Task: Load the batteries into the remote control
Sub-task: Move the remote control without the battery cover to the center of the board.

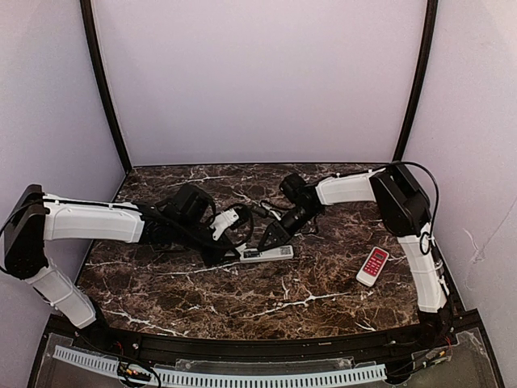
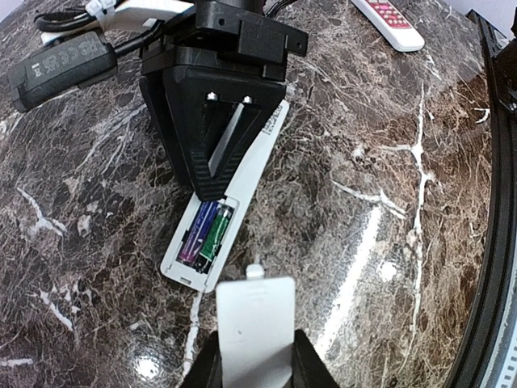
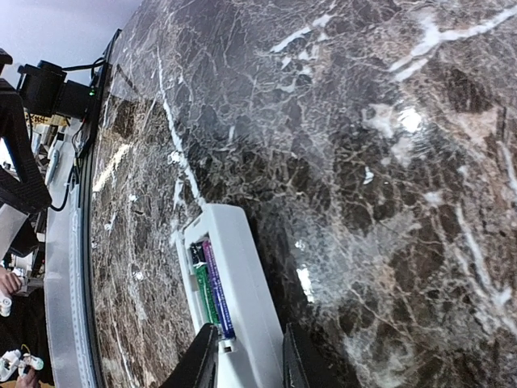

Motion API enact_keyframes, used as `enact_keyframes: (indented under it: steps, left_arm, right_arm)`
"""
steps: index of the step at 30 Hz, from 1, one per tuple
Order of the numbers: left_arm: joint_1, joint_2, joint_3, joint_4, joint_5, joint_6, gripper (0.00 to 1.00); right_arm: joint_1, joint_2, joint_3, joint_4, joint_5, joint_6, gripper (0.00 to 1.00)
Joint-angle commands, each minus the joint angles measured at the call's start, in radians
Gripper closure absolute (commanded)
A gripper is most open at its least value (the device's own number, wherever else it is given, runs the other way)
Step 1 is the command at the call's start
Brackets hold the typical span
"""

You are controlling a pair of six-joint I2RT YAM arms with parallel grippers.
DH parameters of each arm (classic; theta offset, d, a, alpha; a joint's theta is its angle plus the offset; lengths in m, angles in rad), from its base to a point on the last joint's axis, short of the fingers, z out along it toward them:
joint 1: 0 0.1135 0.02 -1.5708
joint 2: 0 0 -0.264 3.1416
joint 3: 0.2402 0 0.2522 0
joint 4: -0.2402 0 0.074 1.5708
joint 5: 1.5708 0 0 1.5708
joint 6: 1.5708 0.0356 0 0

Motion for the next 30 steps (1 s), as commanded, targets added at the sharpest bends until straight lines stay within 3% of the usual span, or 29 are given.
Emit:
enact_keyframes:
  steps: [1,19,23,30]
  left_arm:
    - [0.005,-0.045,-0.017,-0.050,0.030,0.022,0.91]
    - [-0.039,-0.010,0.009,-0.182,0.069,0.162,0.92]
    - [-0.040,0.008,0.012,-0.192,0.088,0.172,0.92]
    - [-0.068,0.035,0.020,-0.207,0.086,0.177,0.91]
  right_arm:
    - [0.042,0.013,-0.037,-0.071,-0.067,-0.032,0.73]
    - [0.143,-0.023,-0.080,-0.157,-0.145,-0.156,0.67]
    - [0.134,-0.038,-0.054,-0.143,-0.111,-0.118,0.64]
    - [0.023,-0.182,-0.140,0.103,-0.070,0.134,0.59]
